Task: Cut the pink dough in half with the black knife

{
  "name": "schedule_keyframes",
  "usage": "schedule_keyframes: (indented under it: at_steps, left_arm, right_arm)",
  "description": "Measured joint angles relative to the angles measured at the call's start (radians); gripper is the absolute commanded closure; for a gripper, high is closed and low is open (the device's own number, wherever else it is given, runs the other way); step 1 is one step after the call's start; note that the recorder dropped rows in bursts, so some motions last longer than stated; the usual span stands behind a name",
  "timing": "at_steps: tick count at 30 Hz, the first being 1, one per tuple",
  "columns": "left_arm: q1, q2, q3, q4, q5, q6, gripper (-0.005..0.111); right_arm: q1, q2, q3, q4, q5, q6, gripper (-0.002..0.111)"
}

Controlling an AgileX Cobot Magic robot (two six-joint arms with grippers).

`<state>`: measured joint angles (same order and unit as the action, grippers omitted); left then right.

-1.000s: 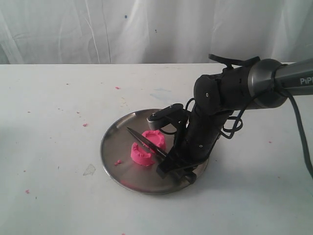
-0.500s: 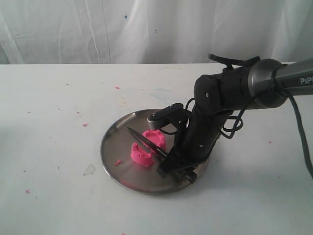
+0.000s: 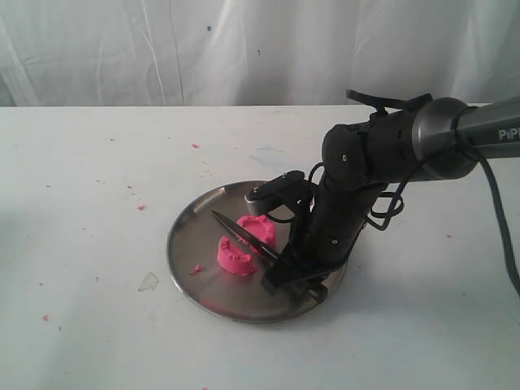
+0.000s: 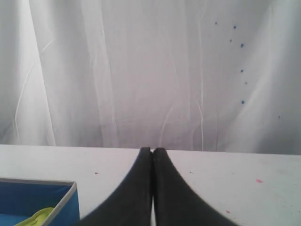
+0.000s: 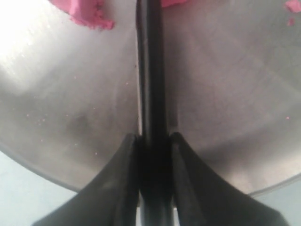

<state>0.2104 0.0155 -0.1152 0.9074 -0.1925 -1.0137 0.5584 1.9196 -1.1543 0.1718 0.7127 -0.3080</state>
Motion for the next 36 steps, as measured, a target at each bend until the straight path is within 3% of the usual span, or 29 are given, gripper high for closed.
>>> schedule_keyframes:
  at_steps: [12, 18, 21, 27, 31, 36]
  left_arm:
    - [0.0, -0.011, 0.091, -0.004, 0.209, -0.057, 0.107]
    - [0.0, -0.011, 0.112, -0.1, 0.333, -0.061, 0.107]
    - [0.0, -0.011, 0.114, -0.097, 0.251, -0.045, 0.107]
    - [0.0, -0.011, 0.114, 0.09, -0.126, -0.01, 0.107]
    - [0.0, -0.011, 0.114, 0.216, -0.208, -0.01, 0.107]
    - [0.0, -0.011, 0.114, 0.253, -0.21, -0.026, 0.107]
  right_arm:
    - [0.0, 0.009, 0.0, -0.024, -0.042, 0.0, 0.108]
    - [0.0, 0.015, 0.0, -0.055, -0.054, 0.008, 0.108]
    - [0.0, 0.015, 0.0, -0.072, -0.059, 0.013, 0.108]
    - [0.0, 0.015, 0.0, -0.081, -0.077, 0.051, 0.108]
    - [0.0, 0.015, 0.0, -0.087, -0.078, 0.077, 0.108]
    - [0.0, 0.009, 0.008, -0.172, -0.102, 0.19, 0.108]
